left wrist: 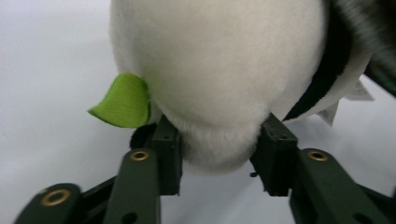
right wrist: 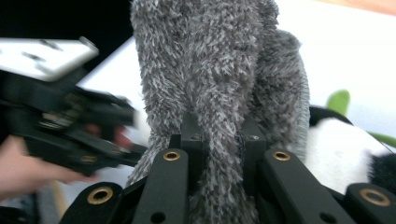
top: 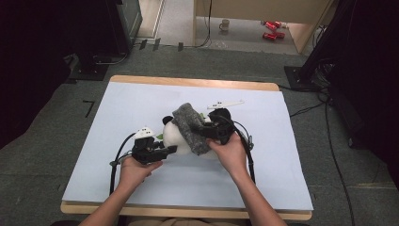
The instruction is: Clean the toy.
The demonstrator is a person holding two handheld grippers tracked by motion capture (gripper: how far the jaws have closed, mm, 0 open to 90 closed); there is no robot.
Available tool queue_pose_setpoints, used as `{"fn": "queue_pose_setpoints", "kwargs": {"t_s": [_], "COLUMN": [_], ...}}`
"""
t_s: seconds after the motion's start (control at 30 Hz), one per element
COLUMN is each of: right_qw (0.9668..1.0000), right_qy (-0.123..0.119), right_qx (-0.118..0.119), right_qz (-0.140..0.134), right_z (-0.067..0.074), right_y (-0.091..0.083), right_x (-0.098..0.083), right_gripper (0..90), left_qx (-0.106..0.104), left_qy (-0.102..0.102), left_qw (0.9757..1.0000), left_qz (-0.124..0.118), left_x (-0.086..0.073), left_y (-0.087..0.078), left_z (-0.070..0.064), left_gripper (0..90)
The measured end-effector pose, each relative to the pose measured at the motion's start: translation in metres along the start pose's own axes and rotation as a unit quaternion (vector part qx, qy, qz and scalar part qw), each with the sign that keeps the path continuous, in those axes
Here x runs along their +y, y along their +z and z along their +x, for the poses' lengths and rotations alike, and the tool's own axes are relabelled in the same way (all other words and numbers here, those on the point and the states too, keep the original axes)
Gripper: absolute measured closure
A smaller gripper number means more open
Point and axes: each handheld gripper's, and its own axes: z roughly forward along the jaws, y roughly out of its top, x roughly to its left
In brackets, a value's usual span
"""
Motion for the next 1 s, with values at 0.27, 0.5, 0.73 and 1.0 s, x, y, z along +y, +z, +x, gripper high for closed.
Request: {"fn": "queue_pose_setpoints", "kwargs": {"t_s": [0.27,0.5,0.73,1.0], "right_qw": [1.0,1.0,0.9995,0.9998], "right_qy": [0.003,0.005,0.018,-0.018], "right_qx": [0.002,0.004,0.024,0.011], "right_qz": [-0.004,-0.006,-0.013,-0.006], "right_z": [-0.006,-0.011,-0.001,0.021], "right_y": [0.005,0.006,-0.002,0.016], "right_x": [-0.004,-0.004,0.002,-0.001], "right_gripper": [78.1,78.1,78.4,78.1], "left_qx": [-0.008,-0.034,-0.017,0.008], "left_qy": [0.044,0.045,0.034,0.042], "left_qw": [0.999,0.9984,0.9991,0.9988], "left_qz": [0.0,-0.004,-0.018,-0.025], "left_x": [0.006,0.01,0.011,0.007], "left_y": [-0.003,0.004,0.004,0.004], "left_z": [0.01,0.016,0.006,-0.018], "left_gripper": [35.6,41.3,58.3,61.0]}}
